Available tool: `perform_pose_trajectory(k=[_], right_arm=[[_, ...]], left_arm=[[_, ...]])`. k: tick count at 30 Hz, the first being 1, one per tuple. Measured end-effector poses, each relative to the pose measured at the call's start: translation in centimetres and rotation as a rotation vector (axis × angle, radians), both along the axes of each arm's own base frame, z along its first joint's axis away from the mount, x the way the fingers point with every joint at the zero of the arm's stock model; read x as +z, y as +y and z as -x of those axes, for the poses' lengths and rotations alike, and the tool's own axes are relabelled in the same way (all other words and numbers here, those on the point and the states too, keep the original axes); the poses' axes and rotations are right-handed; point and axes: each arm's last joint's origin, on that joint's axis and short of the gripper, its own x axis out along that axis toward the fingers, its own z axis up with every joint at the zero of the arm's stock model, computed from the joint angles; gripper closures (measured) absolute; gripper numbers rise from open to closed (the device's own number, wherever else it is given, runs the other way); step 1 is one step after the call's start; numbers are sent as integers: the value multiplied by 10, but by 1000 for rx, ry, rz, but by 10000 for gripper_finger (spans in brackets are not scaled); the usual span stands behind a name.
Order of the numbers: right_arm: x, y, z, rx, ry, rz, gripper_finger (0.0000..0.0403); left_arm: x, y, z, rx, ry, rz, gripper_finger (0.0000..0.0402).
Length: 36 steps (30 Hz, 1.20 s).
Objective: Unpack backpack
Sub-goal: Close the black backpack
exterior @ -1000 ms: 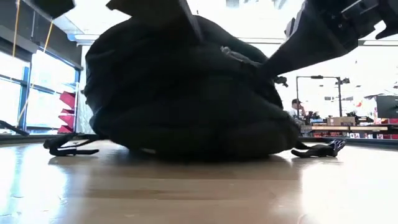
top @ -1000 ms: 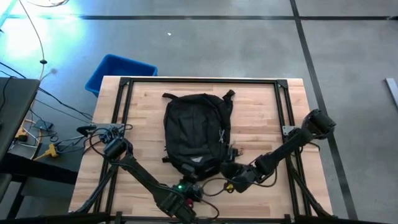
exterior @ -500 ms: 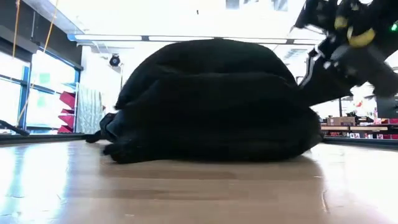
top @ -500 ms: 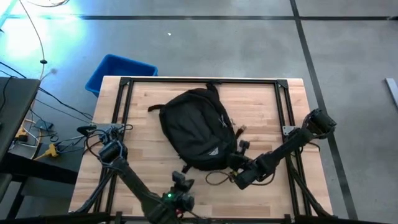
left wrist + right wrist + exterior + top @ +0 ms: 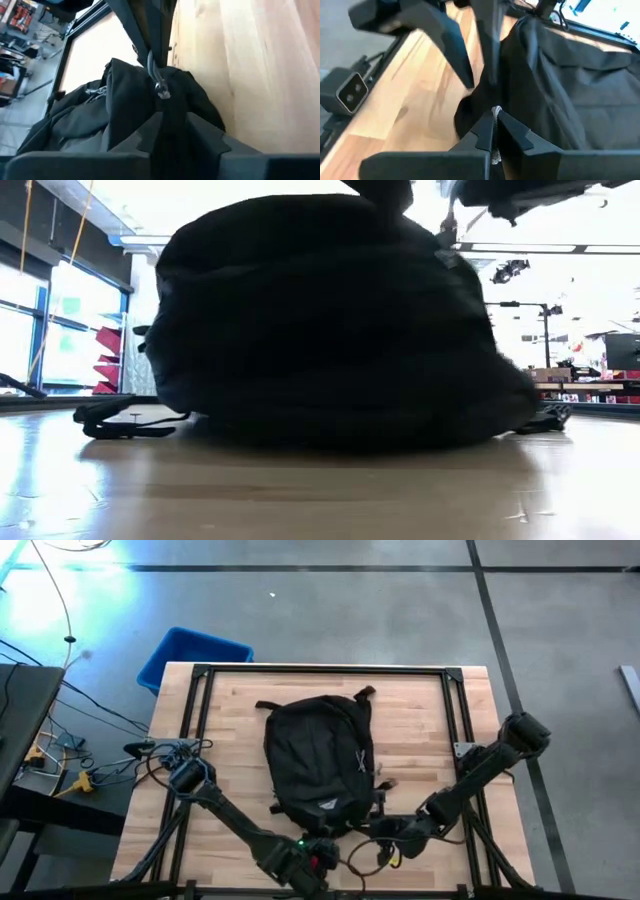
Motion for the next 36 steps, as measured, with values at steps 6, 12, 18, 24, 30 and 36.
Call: perform_pose_trajectory(k=[6,12,18,24,30,36], right_arm=[[1,2,2,11,-1,-4,403],[1,3,3,15,0,-5,403],[0,3,3,17,8,-6,403],[-5,0,7,-30,57,-31,403],[-19,-13,17,-197,164,7,403],[-22,-21,23,-314,180,34,403]], left_arm=[[-14,11,-13,21,32,40,263],[-37,20,-28,52,53,41,217],[-51,25,-33,48,105,53,242],[-46,19,-26,24,115,35,387],[-31,4,1,68,61,-69,399],[-20,-3,24,138,1,-110,401]])
